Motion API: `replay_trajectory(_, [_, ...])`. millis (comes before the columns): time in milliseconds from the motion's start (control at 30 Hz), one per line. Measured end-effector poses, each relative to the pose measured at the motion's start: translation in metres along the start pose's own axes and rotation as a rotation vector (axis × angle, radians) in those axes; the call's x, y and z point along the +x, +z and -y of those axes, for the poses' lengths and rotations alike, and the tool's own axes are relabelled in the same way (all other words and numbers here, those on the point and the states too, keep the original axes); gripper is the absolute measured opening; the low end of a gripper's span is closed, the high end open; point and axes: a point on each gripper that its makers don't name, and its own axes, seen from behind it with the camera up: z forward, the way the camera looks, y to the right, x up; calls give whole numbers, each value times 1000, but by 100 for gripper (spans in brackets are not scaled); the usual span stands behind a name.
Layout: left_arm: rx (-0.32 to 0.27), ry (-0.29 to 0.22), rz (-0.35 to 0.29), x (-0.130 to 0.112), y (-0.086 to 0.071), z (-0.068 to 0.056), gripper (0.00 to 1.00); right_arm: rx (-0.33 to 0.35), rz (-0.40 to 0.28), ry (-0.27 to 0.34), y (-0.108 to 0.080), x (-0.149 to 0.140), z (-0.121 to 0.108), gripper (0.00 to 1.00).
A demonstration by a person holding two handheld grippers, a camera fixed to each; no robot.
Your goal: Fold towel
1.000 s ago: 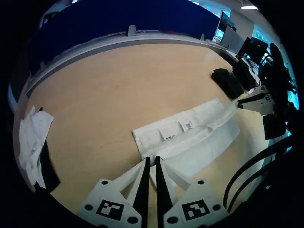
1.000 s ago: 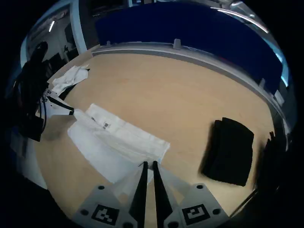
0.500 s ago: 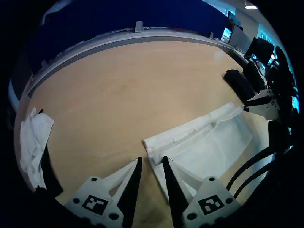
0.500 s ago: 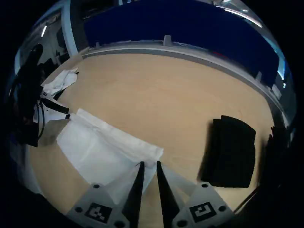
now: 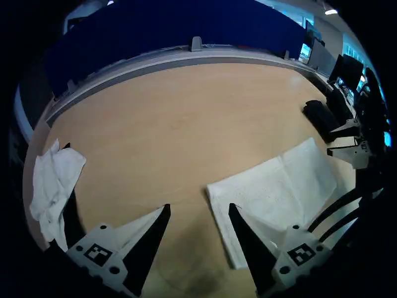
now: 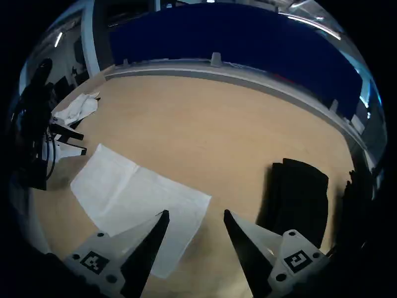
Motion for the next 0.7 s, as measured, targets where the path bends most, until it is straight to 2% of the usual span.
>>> replay_trajectory(300, [-8,-16,-4,-9,-16,-1,87,20,13,-5,-10,-12,10,85])
replay_trajectory(467, [3,-22,-4,-27,-32,0,87,34,29,-3,-18,-30,18,86])
replay_trajectory(700, [44,-50,9,-64,-56,5,87,54,51,-6,-31,-56,31,86])
